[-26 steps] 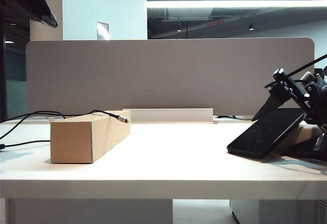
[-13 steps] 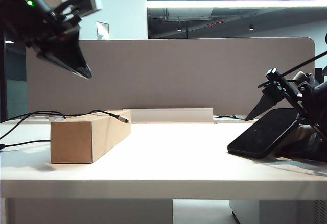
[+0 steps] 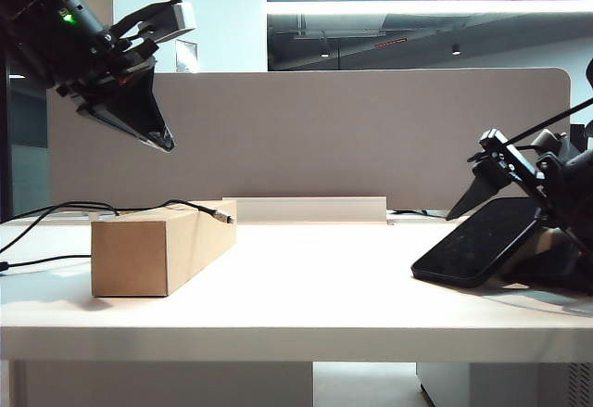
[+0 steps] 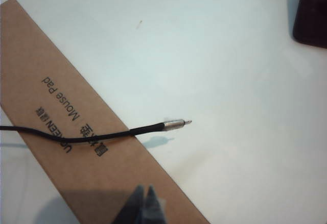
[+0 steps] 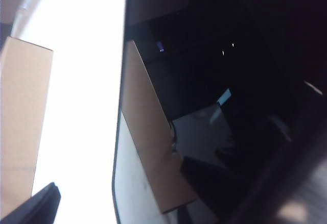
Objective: Pick up the charging cable and the phone, plug the charging cable into the charging port on the phone, and finally place them back on the table.
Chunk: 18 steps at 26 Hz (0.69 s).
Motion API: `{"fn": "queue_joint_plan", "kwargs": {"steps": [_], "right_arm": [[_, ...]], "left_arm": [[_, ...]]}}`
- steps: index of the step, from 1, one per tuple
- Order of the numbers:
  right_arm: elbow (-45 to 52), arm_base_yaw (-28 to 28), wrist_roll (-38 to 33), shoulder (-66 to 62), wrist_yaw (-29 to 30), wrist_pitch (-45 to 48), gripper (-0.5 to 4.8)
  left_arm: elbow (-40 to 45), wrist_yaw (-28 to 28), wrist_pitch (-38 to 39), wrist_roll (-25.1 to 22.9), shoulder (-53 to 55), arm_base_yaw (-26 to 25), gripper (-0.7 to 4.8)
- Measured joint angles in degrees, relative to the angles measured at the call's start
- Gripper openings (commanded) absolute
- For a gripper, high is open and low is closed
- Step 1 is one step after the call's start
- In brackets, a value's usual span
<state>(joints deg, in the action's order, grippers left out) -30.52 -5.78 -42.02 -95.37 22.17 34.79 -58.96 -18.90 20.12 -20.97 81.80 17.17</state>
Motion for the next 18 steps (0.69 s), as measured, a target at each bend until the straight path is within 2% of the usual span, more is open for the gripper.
{"fn": "queue_joint_plan", "kwargs": {"steps": [5, 6, 7, 9, 14, 18], "right_arm": [[-1.03, 0.0, 0.0, -2.12, -0.07, 2.1, 3.99], [-1.03, 0.0, 0.02, -2.56, -0.09, 2.58, 3.77], [-1.03, 0.02, 0.02, -2.75, -0.13, 2.8, 3.24], [-0.98, 0.0, -0.02, -2.97, -0.37, 2.64, 2.65], [-0.96, 0.0, 0.02, -3.15, -0.94, 2.71, 2.48], [-0.96, 0.0, -0.04, -3.15, -1.18, 2.69, 0.9]], "left_arm": [[-0.09, 0.0, -0.77, 0.0, 0.0, 0.0, -0.06], [-0.09, 0.0, -0.87, -0.02, 0.0, 0.0, -0.06], [-0.11, 0.0, -1.05, 0.0, 0.0, 0.02, -0.06], [-0.11, 0.0, -1.4, 0.0, 0.0, 0.02, -0.06], [-0.11, 0.0, -1.49, 0.0, 0.0, 0.0, -0.06], [-0.11, 0.0, -1.46, 0.0, 0.0, 0.0, -0.06]]}}
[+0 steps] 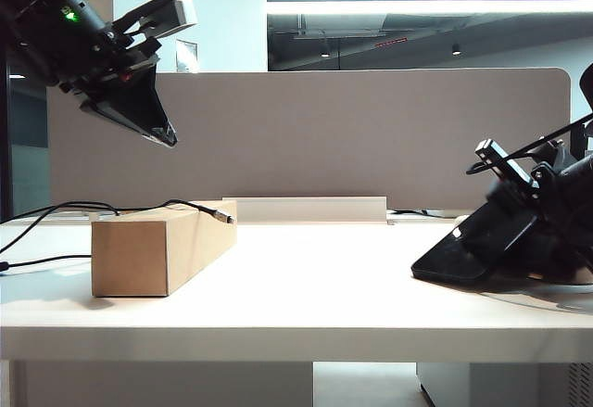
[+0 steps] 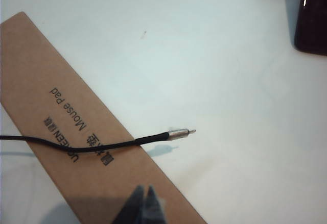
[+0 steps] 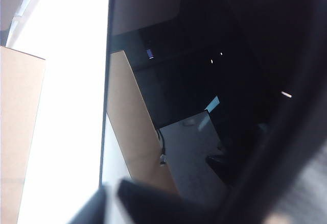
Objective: Pick up the charging cable and the phone, plug the charging cable into the charging port on the phone, and finally place them back on the table.
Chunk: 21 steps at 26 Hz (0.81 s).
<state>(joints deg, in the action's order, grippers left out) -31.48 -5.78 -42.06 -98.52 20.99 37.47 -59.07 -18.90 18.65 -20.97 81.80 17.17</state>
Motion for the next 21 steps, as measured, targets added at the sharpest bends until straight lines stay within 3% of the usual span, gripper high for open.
{"fn": "queue_joint_plan", "kwargs": {"steps": [2, 5, 7, 10, 16, 21], "right_arm": [[-0.07, 0.0, -0.33, 0.17, 1.2, 1.75, 0.48], [-0.24, -0.11, -0.79, 0.31, 1.53, 2.1, 0.37], [-0.22, -0.04, -0.92, 0.31, 2.14, 2.25, -0.09], [-0.24, -0.04, -0.92, 0.33, 3.98, 2.67, -0.08], [0.44, -0.09, -1.9, 0.9, 14.23, 1.73, -0.09], [0.33, 0.0, -2.05, 8.7, 15.69, 2.21, -0.09]], "left_arm": [[0.0, 0.02, 0.0, 0.0, 0.0, -0.02, -0.06], [0.0, 0.0, 0.0, 0.0, 0.0, -0.02, -0.06], [0.0, 0.02, -0.02, 0.0, 0.02, -0.04, -0.06], [-0.02, 0.02, -0.02, 0.0, 0.02, -0.04, -0.06], [-0.04, -0.02, -0.98, -0.02, 0.02, -0.02, -0.06], [-1.29, -0.02, -2.23, -0.57, 0.0, -0.02, -0.06]]}}
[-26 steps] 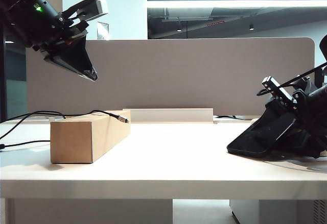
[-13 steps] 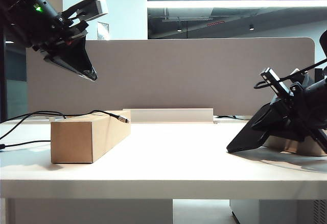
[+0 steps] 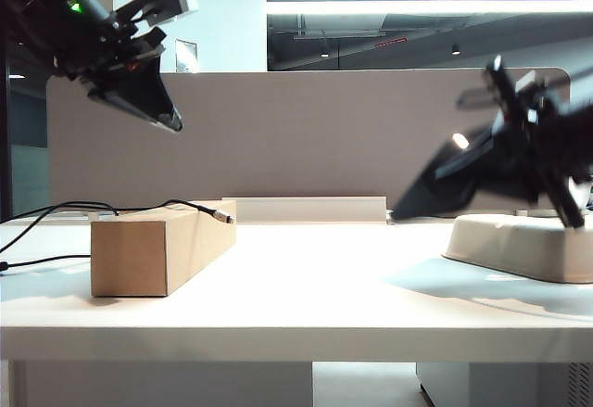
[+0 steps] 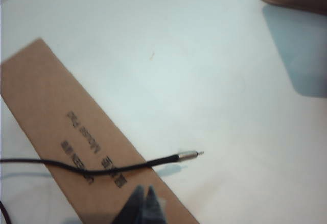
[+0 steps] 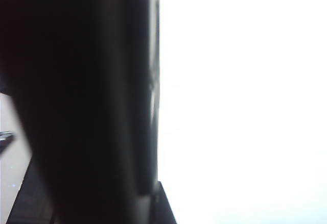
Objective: Pick up the charging cable and the phone, plug the charging cable into the charging port on the phone, and finally place them back on the table.
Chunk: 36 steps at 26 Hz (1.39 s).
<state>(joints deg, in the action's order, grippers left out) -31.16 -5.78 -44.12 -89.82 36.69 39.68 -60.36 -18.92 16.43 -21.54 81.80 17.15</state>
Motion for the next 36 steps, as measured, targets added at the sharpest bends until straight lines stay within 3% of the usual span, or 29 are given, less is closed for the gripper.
{"fn": "queue_joint_plan", "kwargs": {"steps": [13, 23, 24, 28, 36], "right_arm": [[0.02, 0.0, 0.39, 19.82, 3.74, -1.57, -0.09], [0.02, 0.22, 5.25, 30.53, 5.31, -13.44, -0.09], [0.02, 0.24, 5.38, 30.99, 5.4, -13.79, -0.09], [0.02, 0.24, 6.58, 32.41, 5.49, -15.21, -0.09], [0.04, 0.24, 6.73, 32.41, 5.55, -16.46, -0.09]], "left_arm": [[-7.37, 0.04, 0.96, -5.31, 6.32, 0.57, -0.06], [-19.67, 6.47, 14.34, -18.47, 18.14, 6.12, -0.01], [-20.24, 7.26, 15.1, -19.63, 18.73, 6.38, 0.07], [-21.68, 10.8, 18.95, -25.81, 20.81, 7.63, 1.57], [-21.57, 15.45, 21.16, -34.56, 21.16, 9.49, 1.93]]}}
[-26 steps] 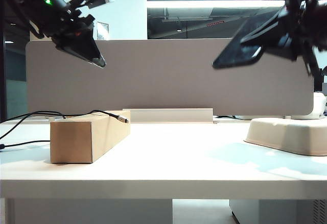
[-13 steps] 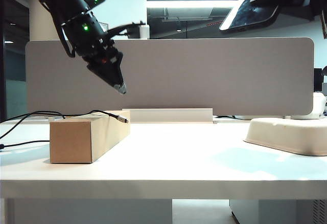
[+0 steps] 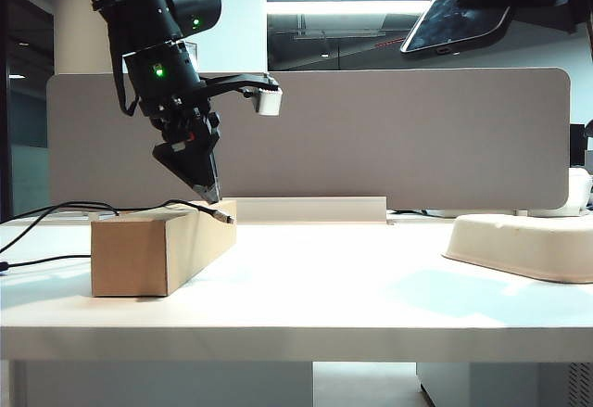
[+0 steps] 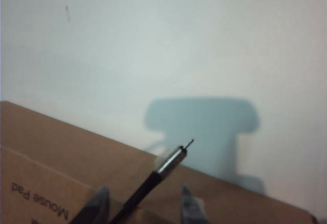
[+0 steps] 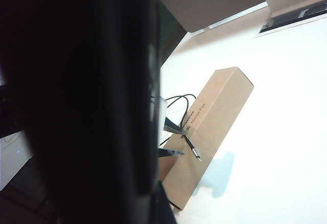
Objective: Pick up the charging cable and the phone, plug the charging cable into the charging port on the phone, and finally place them back on the table.
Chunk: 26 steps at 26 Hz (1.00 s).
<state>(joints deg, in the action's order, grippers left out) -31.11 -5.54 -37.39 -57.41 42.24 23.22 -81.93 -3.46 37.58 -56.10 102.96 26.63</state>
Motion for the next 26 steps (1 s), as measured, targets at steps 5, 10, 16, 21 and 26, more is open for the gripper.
{"fn": "queue_joint_plan", "kwargs": {"steps": [5, 10, 16, 21, 26], "right_arm": [[0.0, 0.02, 0.2, 0.0, 0.92, -0.04, -0.09], [0.0, 0.0, 0.24, 0.0, 1.51, -0.04, -0.09], [0.0, 0.0, 0.31, 0.0, 1.95, -0.07, -0.08], [0.0, 0.0, 0.44, 0.0, 1.97, -0.04, -0.08], [0.0, 0.0, 1.03, 0.0, 1.97, -0.07, -0.09]], "left_arm": [[0.0, 1.84, -0.44, -6.86, 0.79, 1.6, 1.93], [0.02, 4.2, -0.7, -7.85, 2.91, 1.49, 1.92], [0.02, 4.35, -3.78, -8.44, 3.61, 1.6, 1.92], [0.02, 4.35, -3.8, -8.44, 5.14, 1.6, 1.92], [0.04, 4.35, -3.67, -8.41, 5.79, 1.62, 1.25]]}}
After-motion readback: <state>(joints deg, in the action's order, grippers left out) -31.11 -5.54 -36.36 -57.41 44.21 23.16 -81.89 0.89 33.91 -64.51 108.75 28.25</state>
